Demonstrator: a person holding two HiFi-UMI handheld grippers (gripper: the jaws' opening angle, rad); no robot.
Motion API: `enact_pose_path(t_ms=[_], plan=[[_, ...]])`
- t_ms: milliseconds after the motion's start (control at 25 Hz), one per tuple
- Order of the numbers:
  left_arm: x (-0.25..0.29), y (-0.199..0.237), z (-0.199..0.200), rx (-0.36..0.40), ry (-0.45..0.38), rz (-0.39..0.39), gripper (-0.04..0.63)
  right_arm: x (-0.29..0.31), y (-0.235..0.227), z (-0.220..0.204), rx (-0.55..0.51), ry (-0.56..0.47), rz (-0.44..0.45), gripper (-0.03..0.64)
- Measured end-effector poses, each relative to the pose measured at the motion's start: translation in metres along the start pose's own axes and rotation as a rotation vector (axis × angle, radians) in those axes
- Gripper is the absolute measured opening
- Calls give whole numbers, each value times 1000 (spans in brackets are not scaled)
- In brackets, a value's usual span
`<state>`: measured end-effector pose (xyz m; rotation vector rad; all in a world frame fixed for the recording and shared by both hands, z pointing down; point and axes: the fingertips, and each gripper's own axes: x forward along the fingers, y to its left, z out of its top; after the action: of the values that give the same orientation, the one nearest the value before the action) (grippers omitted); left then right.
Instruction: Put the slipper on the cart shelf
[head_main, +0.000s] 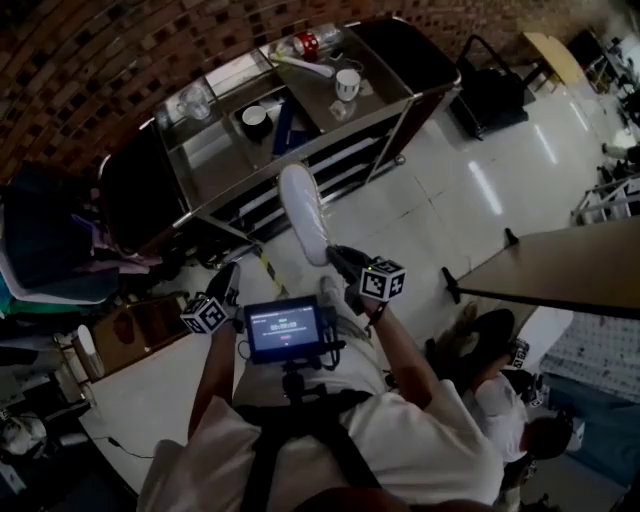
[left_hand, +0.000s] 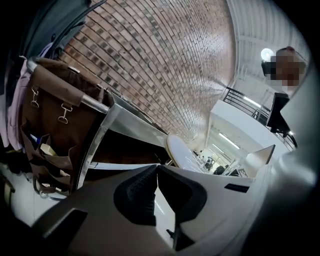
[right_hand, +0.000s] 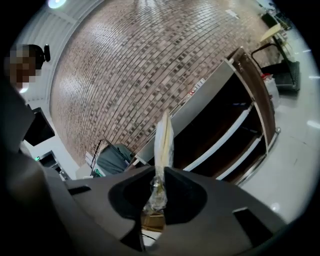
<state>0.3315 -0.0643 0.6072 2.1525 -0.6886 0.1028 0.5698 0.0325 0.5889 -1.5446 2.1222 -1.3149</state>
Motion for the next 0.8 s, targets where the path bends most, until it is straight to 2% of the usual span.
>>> enact_pose_path(t_ms=[240, 520, 680, 800], plan=[[13, -20, -13, 8, -39, 81, -8, -2, -16, 28, -66, 117, 101, 60], [9, -26, -16, -5, -149, 175, -8, 10, -31, 4, -69, 280, 184, 60], [1, -30, -19, 33, -180, 228, -8, 16, -43, -6, -63, 353, 193, 60], [-4, -27, -32, -14, -185, 236, -8, 19, -53, -10, -51, 391, 188, 60]])
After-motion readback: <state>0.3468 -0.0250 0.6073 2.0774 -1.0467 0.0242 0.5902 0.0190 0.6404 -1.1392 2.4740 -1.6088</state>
